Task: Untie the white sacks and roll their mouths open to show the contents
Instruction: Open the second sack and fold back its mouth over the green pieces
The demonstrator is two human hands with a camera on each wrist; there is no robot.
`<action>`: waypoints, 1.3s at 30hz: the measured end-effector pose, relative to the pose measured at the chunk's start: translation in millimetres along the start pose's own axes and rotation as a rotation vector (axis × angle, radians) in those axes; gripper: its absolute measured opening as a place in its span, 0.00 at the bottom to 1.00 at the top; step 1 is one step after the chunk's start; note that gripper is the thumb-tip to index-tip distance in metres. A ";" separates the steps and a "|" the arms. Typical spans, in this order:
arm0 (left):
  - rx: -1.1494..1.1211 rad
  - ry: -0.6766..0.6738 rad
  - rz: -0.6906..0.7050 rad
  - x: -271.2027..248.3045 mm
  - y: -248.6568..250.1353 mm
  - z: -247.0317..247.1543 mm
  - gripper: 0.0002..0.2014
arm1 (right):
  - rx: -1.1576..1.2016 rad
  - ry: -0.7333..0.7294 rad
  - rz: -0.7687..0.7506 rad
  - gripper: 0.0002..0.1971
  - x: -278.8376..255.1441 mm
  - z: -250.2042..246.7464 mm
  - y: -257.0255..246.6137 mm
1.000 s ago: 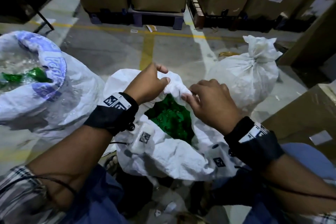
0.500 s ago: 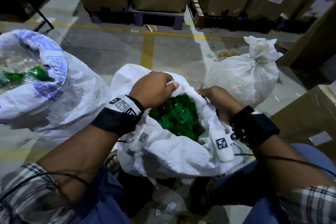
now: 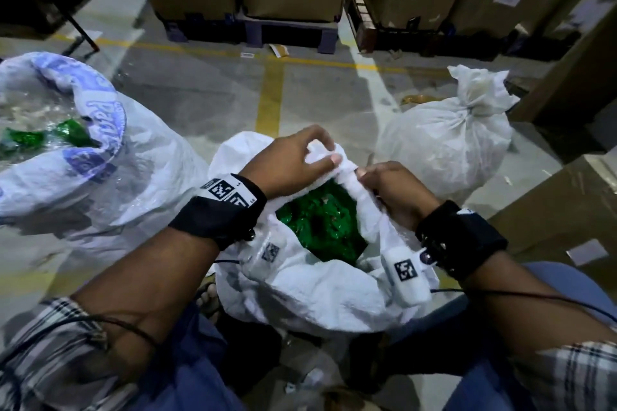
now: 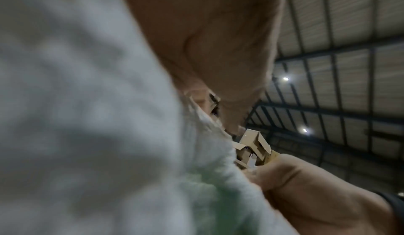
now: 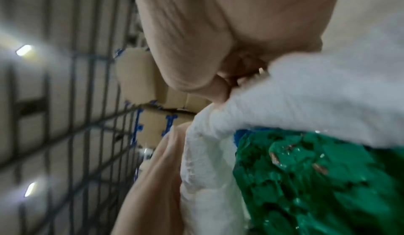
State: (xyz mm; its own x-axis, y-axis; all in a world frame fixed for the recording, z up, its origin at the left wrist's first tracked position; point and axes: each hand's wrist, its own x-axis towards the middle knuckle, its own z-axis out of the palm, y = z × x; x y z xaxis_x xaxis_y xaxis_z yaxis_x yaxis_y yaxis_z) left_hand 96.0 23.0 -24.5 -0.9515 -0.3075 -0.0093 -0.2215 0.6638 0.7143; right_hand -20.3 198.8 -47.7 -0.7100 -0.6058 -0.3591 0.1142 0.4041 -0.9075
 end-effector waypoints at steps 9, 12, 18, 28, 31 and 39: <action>0.536 0.012 0.062 7.1 -2.1 3.0 0.23 | -0.081 0.001 0.115 0.15 3.2 5.9 -3.2; 0.278 -0.064 -0.161 7.6 -2.7 8.1 0.25 | -0.658 0.202 -0.288 0.13 -3.1 9.2 -8.3; 0.041 -0.137 -0.348 13.1 -1.9 14.9 0.28 | -0.952 0.091 -0.342 0.17 -13.3 10.0 -11.3; 0.390 -0.097 0.094 0.3 -0.7 9.3 0.20 | 0.033 -0.065 0.239 0.06 8.8 7.1 9.6; 0.524 -0.100 0.059 5.2 -1.4 12.6 0.17 | -0.002 -0.087 0.238 0.02 9.7 11.4 10.1; 0.300 -0.145 -0.192 15.6 -5.3 15.9 0.23 | -0.869 0.230 -0.187 0.13 -5.6 19.1 -0.9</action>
State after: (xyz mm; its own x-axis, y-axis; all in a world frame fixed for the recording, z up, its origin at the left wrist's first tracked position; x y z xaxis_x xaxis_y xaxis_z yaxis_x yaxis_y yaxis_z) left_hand 78.9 25.5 -39.5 -0.9021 -0.3604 -0.2373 -0.4310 0.7802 0.4534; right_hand -3.2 188.6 -49.1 -0.7955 -0.5999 -0.0860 -0.5135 0.7426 -0.4300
